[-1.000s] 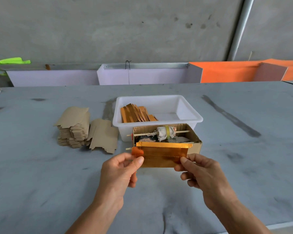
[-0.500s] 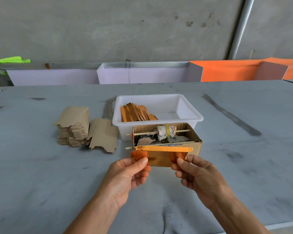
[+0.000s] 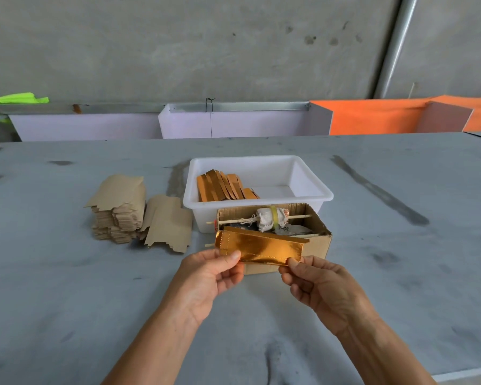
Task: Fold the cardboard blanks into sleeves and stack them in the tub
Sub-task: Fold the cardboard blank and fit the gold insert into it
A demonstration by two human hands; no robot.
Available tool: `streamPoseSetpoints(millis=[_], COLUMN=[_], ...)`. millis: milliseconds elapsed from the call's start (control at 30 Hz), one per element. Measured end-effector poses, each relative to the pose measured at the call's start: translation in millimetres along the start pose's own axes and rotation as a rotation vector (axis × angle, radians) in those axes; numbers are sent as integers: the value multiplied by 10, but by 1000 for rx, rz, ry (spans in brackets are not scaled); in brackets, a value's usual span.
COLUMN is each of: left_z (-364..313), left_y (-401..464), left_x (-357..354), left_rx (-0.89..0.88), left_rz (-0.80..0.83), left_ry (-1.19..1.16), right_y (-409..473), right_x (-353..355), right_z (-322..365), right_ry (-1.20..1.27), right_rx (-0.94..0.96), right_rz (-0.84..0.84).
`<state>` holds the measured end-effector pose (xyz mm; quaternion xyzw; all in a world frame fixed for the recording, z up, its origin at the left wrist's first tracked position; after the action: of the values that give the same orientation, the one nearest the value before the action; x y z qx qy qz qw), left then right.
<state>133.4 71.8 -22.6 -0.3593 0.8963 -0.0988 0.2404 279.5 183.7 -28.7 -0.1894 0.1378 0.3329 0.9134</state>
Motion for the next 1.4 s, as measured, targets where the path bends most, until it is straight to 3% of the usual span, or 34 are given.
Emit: streamPoseSetpoints(millis=[300,633,833,1067,1400], left_z=[-23,-120,-159,-142,-7], left_y=[84,25,-10,-65,-50], left_x=[-74,-60,-89,-101,-249], left_rx=[-50,-182,-253,-409,-444], left_rz=[-33,-116,-147,-211,-259], left_ry=[-45,99,104,-39,-159], right_y=[95,83,65,46,83], right_x=[-7,-10,2,-55,-260], right_z=[194,157,220,203,-83], right_ry=[-159,-102,-144,-40,157], right_rx=[126,10,189,316,196], right_rz=[-117,-128,-174,-233,-190])
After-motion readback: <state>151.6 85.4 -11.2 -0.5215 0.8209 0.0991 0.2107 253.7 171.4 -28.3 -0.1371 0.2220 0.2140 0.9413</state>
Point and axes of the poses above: each hand's wrist, its own y-axis towards the middle knuckle, its own x-axis out of the back of the hand, z = x × y, the point moved 7 cm from there along y, towards the middle knuckle, and after that the axes turned 4 degrees about x, right-handed, at the moved point
